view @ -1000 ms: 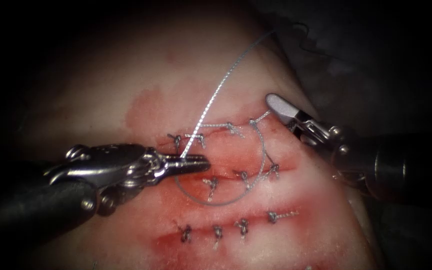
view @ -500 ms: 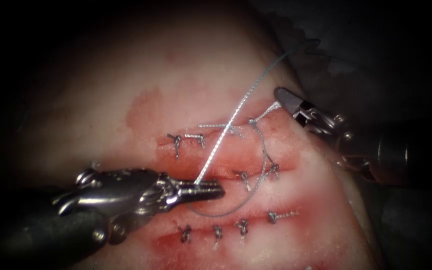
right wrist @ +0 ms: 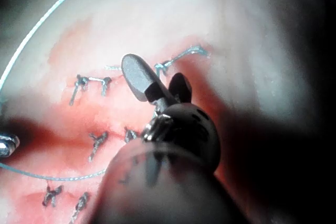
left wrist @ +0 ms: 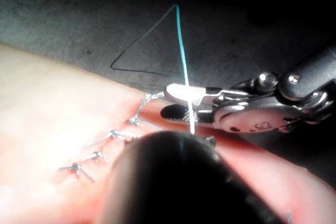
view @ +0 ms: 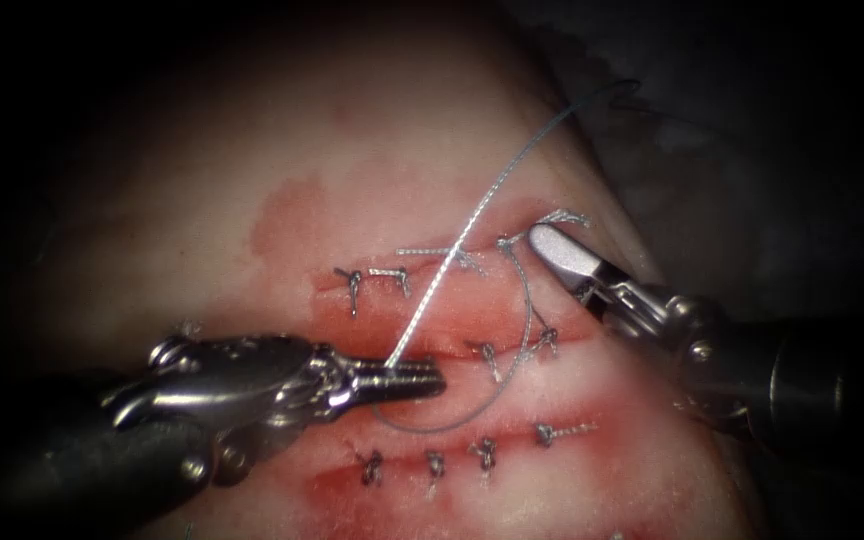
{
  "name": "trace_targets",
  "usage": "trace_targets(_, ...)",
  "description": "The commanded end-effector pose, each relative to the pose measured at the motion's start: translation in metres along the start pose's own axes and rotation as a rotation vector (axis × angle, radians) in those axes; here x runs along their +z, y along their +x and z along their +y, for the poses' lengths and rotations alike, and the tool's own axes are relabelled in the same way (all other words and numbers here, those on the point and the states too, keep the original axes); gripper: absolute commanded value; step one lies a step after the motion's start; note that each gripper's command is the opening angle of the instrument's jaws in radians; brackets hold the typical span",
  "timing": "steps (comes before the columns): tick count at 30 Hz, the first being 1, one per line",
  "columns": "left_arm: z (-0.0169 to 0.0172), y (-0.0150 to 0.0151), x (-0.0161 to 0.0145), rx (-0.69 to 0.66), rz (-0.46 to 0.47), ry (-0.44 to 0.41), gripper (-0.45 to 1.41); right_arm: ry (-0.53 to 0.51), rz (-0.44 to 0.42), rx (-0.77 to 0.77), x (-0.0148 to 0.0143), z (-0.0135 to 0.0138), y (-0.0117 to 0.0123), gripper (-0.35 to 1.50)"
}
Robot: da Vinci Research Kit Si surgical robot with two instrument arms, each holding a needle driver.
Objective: Wound Closure
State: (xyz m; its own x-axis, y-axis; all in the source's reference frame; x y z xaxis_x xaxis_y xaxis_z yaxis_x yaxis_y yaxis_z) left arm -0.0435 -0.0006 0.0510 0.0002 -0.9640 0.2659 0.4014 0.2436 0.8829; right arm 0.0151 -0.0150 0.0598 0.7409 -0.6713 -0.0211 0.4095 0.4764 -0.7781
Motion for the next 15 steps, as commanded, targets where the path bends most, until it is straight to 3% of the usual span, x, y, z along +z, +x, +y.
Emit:
trace_targets(1, 0.0000, -0.0010, 0.0007, 0.003, -0.005, 0.001, -0.45, -0.008, -0.010, 0.001, 0.0023, -0.0004, 0.0005, 1.31)
trace_targets(15, -0.0002, -0.0011, 0.0006, 0.002, -0.004, 0.002, -0.45, 0.018, -0.031, -0.013, 0.0051, -0.0029, -0.0016, 1.28)
